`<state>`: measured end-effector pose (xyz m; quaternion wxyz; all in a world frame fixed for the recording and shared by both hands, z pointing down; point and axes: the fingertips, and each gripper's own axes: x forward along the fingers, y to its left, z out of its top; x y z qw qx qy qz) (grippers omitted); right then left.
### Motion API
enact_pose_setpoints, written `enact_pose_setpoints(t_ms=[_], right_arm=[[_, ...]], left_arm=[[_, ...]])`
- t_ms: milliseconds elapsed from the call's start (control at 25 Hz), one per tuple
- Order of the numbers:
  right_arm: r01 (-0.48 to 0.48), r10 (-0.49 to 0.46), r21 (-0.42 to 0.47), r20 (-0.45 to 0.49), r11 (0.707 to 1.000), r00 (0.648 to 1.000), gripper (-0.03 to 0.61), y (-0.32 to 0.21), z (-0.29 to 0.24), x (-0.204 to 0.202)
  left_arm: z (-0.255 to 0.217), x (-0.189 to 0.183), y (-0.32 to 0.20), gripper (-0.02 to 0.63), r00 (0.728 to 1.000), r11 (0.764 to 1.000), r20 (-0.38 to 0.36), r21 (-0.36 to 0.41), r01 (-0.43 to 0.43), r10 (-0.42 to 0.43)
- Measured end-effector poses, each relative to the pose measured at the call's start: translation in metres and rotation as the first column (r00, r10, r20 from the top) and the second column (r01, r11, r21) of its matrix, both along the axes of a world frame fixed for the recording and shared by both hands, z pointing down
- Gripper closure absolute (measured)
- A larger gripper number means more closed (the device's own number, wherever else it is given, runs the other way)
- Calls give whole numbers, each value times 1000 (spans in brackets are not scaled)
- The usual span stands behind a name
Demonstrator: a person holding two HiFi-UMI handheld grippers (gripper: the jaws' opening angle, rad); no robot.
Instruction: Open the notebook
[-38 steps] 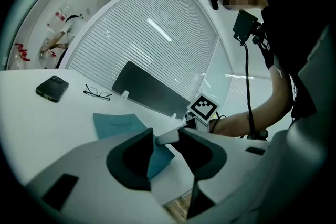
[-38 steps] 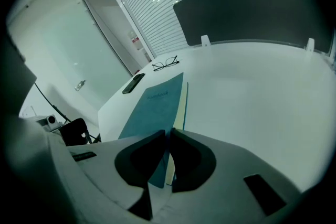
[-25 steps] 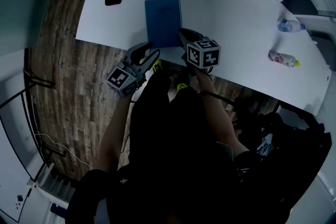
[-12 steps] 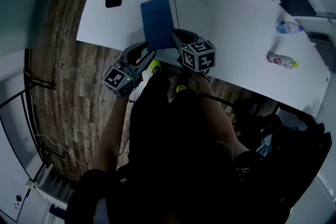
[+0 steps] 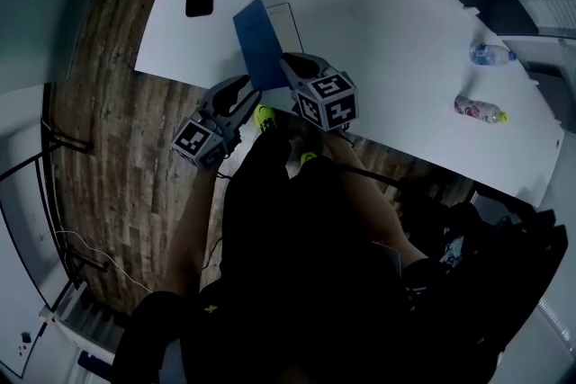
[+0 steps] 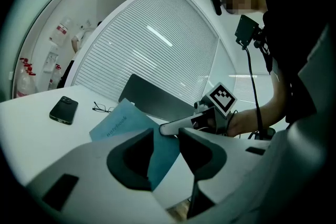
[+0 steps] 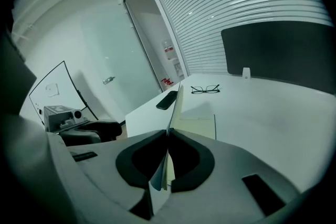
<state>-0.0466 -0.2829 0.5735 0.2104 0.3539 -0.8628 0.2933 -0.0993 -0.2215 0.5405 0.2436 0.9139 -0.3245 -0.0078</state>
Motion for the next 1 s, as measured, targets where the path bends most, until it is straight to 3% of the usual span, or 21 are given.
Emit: enact_pose_setpoints(t_ms=[560, 1000], right_arm=[[161, -155, 55, -106, 985, 982, 549, 10, -19, -48], [293, -287, 55, -95, 955, 953, 549, 35, -29, -98]], left_arm=[[-6, -55, 2, 477, 993, 992, -11, 28, 119, -119], [-6, -84, 15, 477, 979, 979, -20, -5, 204, -204]])
